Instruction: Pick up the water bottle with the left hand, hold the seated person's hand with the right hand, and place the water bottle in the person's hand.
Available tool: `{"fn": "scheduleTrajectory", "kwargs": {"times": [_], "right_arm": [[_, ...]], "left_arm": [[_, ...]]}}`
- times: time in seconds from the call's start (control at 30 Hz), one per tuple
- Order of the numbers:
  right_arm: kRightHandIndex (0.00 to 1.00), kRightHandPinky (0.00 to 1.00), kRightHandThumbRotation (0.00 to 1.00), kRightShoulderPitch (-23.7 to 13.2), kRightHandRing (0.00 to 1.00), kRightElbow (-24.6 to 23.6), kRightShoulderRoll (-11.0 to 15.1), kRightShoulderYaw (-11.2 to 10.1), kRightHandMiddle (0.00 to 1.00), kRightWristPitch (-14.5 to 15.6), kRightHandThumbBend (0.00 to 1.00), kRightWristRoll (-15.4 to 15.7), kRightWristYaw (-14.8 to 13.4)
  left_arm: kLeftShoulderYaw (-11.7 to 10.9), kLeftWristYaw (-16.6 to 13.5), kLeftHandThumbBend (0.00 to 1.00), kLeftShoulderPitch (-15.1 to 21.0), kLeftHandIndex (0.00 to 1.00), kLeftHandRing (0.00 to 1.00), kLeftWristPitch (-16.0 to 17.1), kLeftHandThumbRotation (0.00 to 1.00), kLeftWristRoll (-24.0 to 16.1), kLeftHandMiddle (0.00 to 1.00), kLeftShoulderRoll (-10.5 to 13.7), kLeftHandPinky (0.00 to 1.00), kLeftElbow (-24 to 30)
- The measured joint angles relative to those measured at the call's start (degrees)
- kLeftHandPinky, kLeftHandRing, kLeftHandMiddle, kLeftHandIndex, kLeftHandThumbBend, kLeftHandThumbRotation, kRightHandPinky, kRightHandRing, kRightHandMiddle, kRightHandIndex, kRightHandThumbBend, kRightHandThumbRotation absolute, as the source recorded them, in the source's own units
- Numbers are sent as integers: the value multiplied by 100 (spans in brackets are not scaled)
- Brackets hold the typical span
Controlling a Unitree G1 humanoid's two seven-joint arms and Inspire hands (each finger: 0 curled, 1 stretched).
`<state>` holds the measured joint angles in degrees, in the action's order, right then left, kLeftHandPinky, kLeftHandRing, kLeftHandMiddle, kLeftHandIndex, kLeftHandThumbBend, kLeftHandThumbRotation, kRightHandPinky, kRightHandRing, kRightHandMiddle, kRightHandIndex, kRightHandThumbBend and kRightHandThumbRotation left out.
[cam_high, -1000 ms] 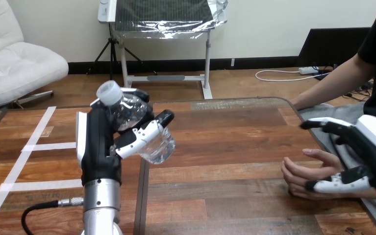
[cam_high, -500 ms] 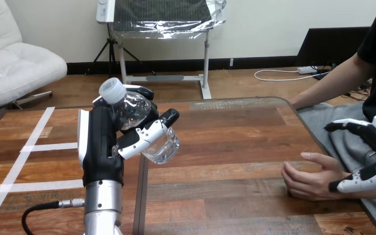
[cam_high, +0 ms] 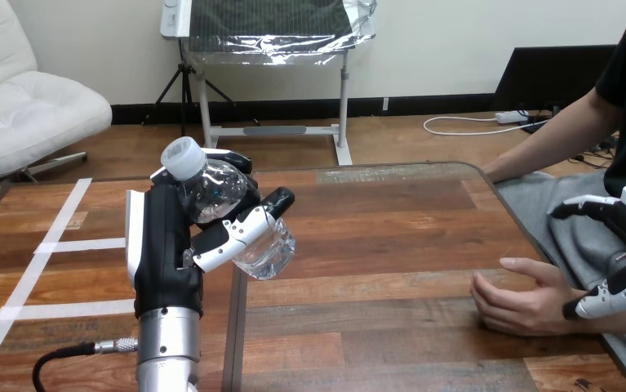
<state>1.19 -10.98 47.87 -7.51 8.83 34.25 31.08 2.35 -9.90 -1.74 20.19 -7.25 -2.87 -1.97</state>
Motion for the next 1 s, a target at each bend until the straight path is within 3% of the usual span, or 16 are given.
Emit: {"fn": "scheduleTrajectory", "kwargs": {"times": [0.37, 0.77, 1.0], "right_arm": [[88, 84, 1, -377, 91, 391, 136, 441, 91, 314, 79, 302, 421], [88, 83, 0, -680, 89, 1098, 187, 919, 91, 206, 76, 448, 558], [87, 82, 1, -857, 88, 1555, 187, 1180, 90, -3, 76, 445, 567]], "left_arm": [[6, 4, 71, -75, 46, 40, 0, 0, 0, 43, 0, 37, 42], [5, 45, 70, -80, 46, 40, 1, 0, 33, 43, 1, 38, 94], [4, 91, 69, -81, 46, 40, 1, 0, 67, 43, 1, 39, 127]]}}
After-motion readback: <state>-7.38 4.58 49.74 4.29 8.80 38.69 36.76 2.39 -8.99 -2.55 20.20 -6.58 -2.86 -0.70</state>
